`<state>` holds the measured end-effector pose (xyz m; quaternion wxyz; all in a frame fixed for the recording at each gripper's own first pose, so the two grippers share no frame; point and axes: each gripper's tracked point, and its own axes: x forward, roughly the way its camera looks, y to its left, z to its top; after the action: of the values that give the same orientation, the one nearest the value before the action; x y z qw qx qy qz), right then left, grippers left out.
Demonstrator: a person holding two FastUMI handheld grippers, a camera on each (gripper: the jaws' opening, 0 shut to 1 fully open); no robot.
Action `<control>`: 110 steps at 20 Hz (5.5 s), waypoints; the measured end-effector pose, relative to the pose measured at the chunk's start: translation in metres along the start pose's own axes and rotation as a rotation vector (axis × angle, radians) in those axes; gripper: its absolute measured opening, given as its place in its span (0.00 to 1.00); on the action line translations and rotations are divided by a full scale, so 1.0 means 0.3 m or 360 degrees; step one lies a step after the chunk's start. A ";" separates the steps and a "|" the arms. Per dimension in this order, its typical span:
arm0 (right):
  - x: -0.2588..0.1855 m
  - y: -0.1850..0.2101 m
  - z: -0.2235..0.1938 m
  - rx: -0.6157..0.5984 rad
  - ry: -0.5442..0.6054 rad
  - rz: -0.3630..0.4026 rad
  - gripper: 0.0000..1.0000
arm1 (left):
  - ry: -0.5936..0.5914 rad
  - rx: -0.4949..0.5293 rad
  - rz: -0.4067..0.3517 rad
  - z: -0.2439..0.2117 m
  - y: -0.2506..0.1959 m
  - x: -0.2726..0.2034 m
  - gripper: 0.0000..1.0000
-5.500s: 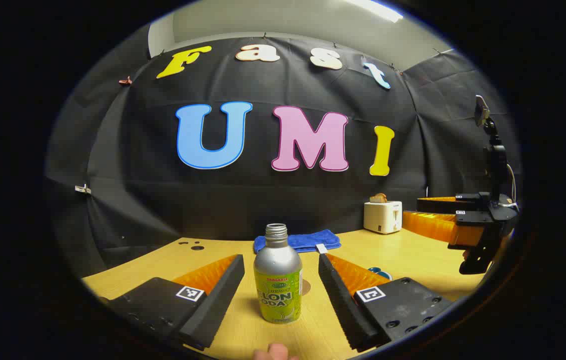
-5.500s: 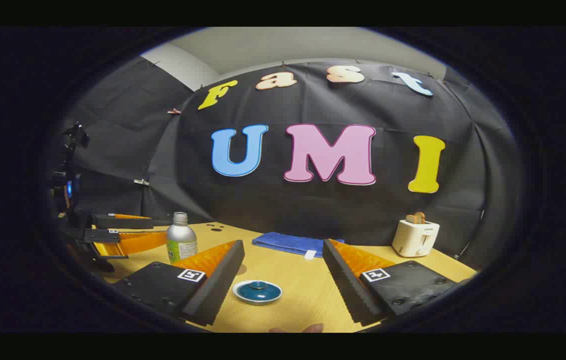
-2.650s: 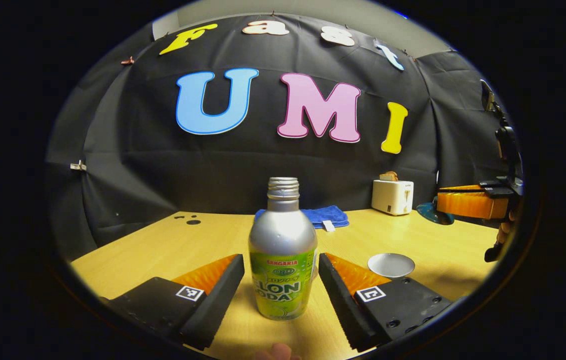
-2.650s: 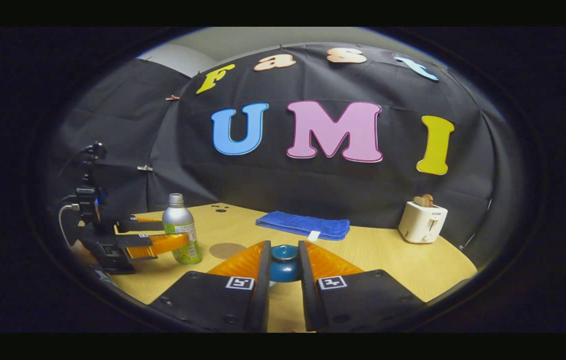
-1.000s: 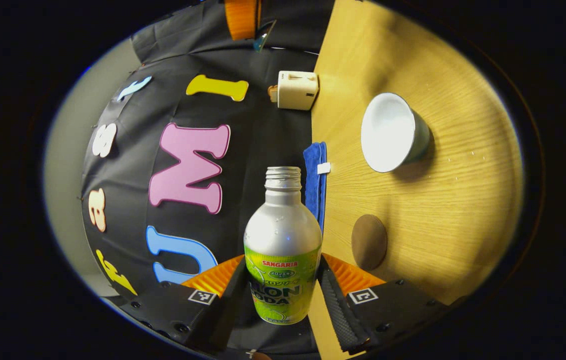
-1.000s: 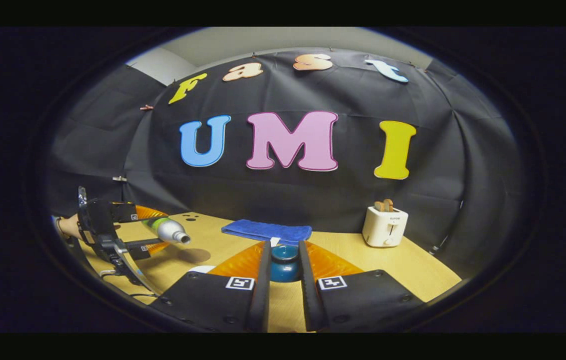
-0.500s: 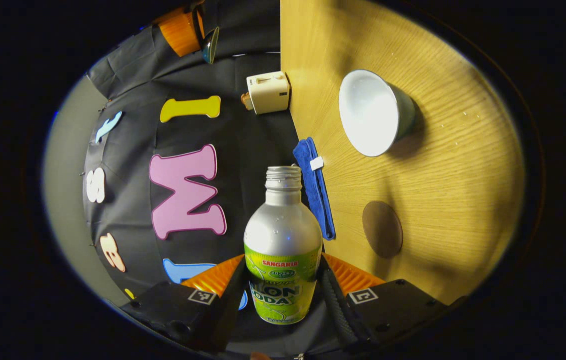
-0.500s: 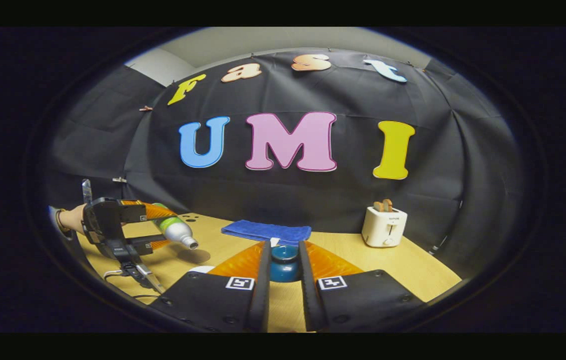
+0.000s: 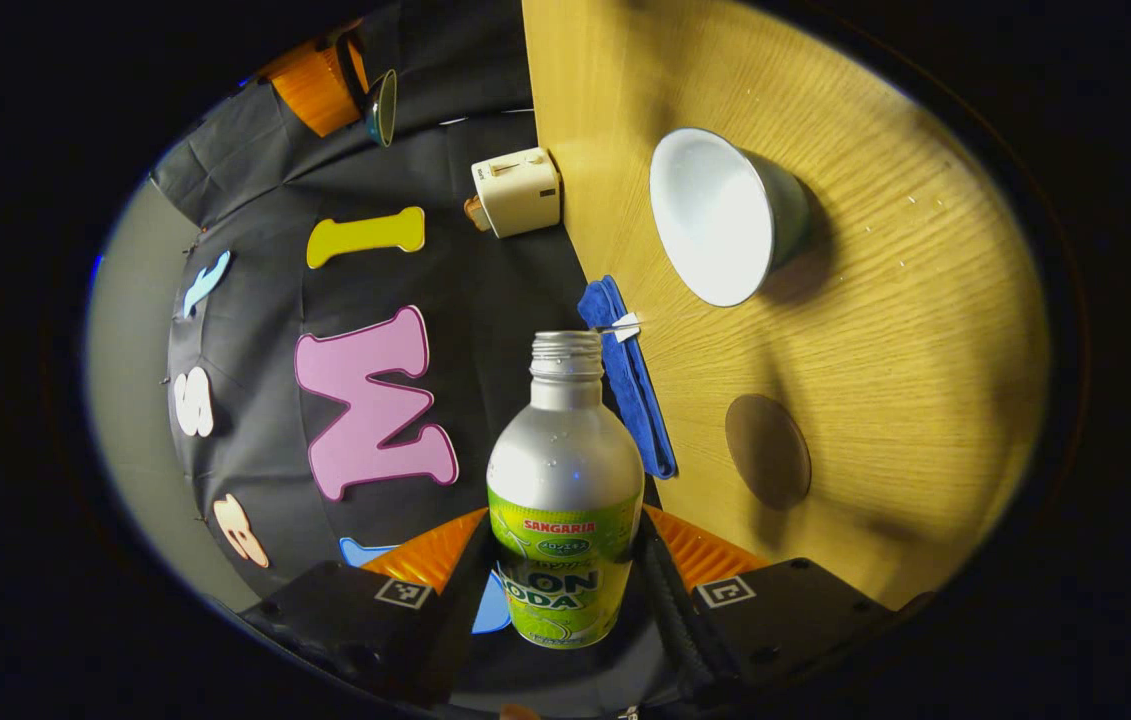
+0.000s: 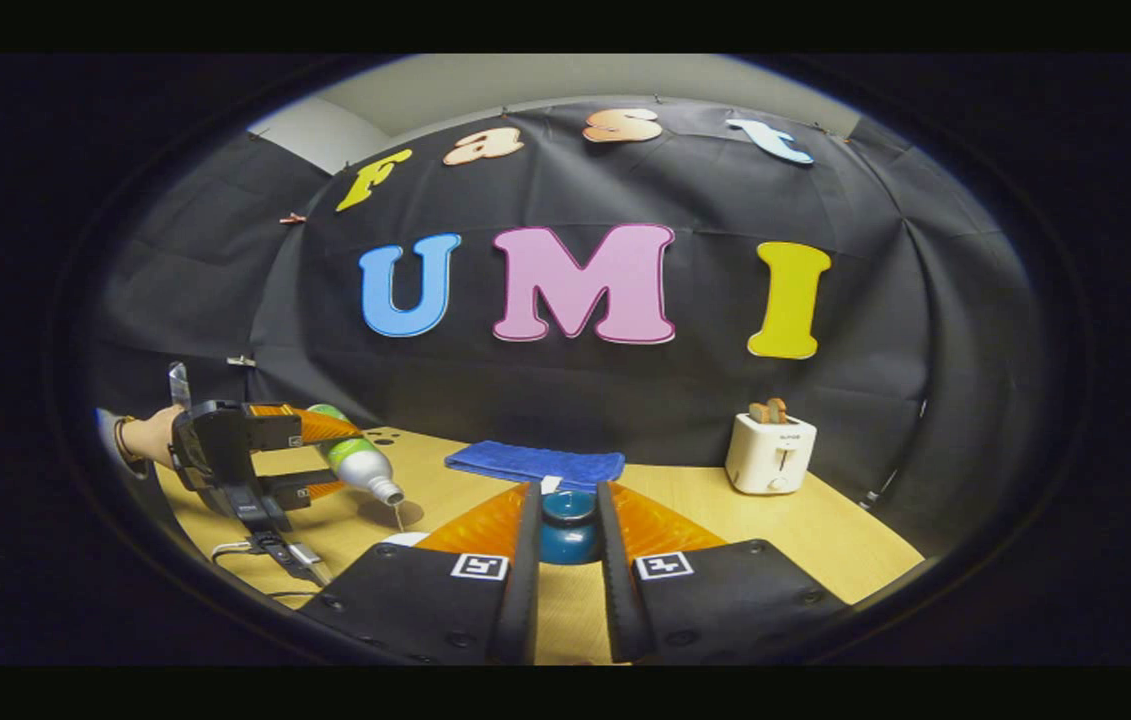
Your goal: Open the teacup lid with one hand, grasp the water bottle and pour water into the teacup with the other hand; after pouring, place the water bottle on the coaster and then close the teacup lid.
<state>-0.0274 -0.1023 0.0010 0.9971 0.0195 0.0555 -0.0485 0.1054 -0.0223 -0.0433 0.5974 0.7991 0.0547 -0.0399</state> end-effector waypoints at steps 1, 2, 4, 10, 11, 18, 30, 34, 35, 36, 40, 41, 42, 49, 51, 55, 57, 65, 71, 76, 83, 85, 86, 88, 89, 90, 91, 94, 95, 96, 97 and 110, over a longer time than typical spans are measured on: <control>0.001 0.001 0.000 -0.0001 0.0001 0.0001 0.31 | -0.0010 0.0017 0.0003 0.003 0.000 -0.002 0.81; 0.000 0.000 0.001 0.0000 0.0002 -0.0001 0.31 | -0.0021 0.0034 0.0010 0.009 0.000 -0.002 0.81; -0.001 -0.002 0.002 0.0002 0.0001 -0.0002 0.36 | -0.0034 0.0064 0.0026 0.023 0.003 0.001 0.81; -0.004 -0.008 0.005 0.0004 -0.0003 -0.0004 0.27 | -0.0039 0.0128 0.0054 0.030 0.013 -0.005 0.82; -0.004 -0.008 0.007 0.0005 -0.0004 -0.0005 0.36 | -0.0040 0.0142 0.0057 0.029 0.014 -0.004 0.82; -0.009 -0.012 0.013 0.0013 -0.0013 -0.0005 0.27 | -0.0072 0.0293 0.0096 0.028 0.029 0.001 0.82; -0.014 -0.021 0.022 0.0022 -0.0022 -0.0008 0.31 | -0.0111 0.0505 0.0195 0.023 0.093 0.006 0.82; -0.020 -0.021 0.032 0.0028 -0.0034 -0.0002 0.36 | -0.0105 0.0604 0.0200 0.013 0.115 0.006 0.82; -0.021 -0.023 0.032 0.0028 -0.0035 -0.0002 0.36 | -0.0108 0.0629 0.0208 0.015 0.125 0.005 0.82; -0.021 -0.023 0.032 0.0029 -0.0036 -0.0002 0.31 | -0.0114 0.0648 0.0222 0.018 0.132 0.008 0.82; -0.025 -0.024 0.038 0.0033 -0.0040 0.0001 0.31 | -0.0128 0.0705 0.0268 0.035 0.169 -0.004 0.81; -0.026 -0.022 0.038 0.0034 -0.0041 0.0003 0.31 | -0.0127 0.0717 0.0260 0.033 0.167 -0.007 0.82; -0.026 -0.021 0.041 0.0034 -0.0044 0.0003 0.33 | -0.0120 0.0729 0.0247 0.031 0.161 -0.005 0.82; -0.029 -0.033 0.044 0.0039 -0.0052 -0.0008 0.27 | -0.0108 0.0734 0.0214 0.024 0.143 0.006 0.82; -0.028 -0.029 0.042 0.0042 -0.0048 -0.0003 0.31 | -0.0117 0.0634 0.0205 0.023 0.134 0.003 0.82; -0.024 -0.025 0.039 0.0052 -0.0041 0.0003 0.32 | -0.0123 0.0115 0.0019 0.029 -0.012 0.002 0.82; -0.027 -0.031 0.043 0.0050 -0.0045 -0.0005 0.32 | -0.0133 -0.0173 -0.0069 0.047 -0.077 0.005 0.82; -0.023 -0.031 0.036 0.0054 -0.0039 -0.0008 0.27 | -0.0308 -0.1649 -0.0233 0.135 -0.077 -0.053 0.80; -0.026 -0.024 0.037 0.0042 -0.0041 -0.0004 0.31 | -0.0462 -0.2709 -0.0268 0.102 0.048 -0.031 0.80; -0.027 -0.033 0.041 0.0045 -0.0043 -0.0011 0.36 | -0.0365 -0.2917 -0.0126 0.101 0.051 -0.078 0.80; -0.024 -0.033 0.034 0.0046 -0.0037 -0.0008 0.31 | -0.0255 -0.3031 -0.0261 0.117 -0.124 0.057 0.81; -0.026 -0.038 0.036 0.0050 -0.0037 -0.0011 0.31 | -0.0255 -0.3054 -0.0264 0.119 -0.136 0.062 0.81; -0.025 -0.038 0.036 0.0050 -0.0038 -0.0012 0.27 | -0.0249 -0.3055 -0.0261 0.118 -0.143 0.067 0.81; -0.024 -0.038 0.037 0.0050 -0.0040 -0.0011 0.27 | -0.0233 -0.3048 -0.0262 0.117 -0.153 0.070 0.81; -0.025 -0.036 0.036 0.0050 -0.0039 -0.0009 0.27 | -0.0217 -0.3038 -0.0261 0.117 -0.156 0.071 0.82; -0.025 -0.037 0.035 0.0049 -0.0039 -0.0009 0.27 | -0.0203 -0.3030 -0.0264 0.117 -0.165 0.075 0.82; -0.024 -0.035 0.035 0.0048 -0.0036 -0.0008 0.27 | -0.0203 -0.3026 -0.0260 0.116 -0.164 0.073 0.83; -0.023 -0.034 0.032 0.0052 -0.0034 -0.0005 0.27 | -0.0197 -0.3029 -0.0257 0.118 -0.165 0.068 0.84; -0.022 -0.032 0.029 0.0053 -0.0032 -0.0002 0.27 | -0.0198 -0.3035 -0.0263 0.121 -0.164 0.064 0.84; -0.021 -0.030 0.027 0.0056 -0.0031 0.0000 0.27 | -0.0201 -0.3041 -0.0272 0.126 -0.165 0.058 0.84; -0.018 -0.024 0.027 0.0062 -0.0030 0.0009 0.27 | -0.0202 -0.3048 -0.0277 0.126 -0.162 0.053 0.88; 0.095 0.278 -0.131 0.0211 0.0127 0.0337 0.31 | -0.0198 -0.3022 -0.0177 0.062 -0.120 -0.146 0.97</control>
<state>0.0048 -0.0204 -0.0384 0.9902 0.0929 0.0894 0.0544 0.0572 -0.0318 -0.0772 0.9959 -0.0269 0.0702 -0.0497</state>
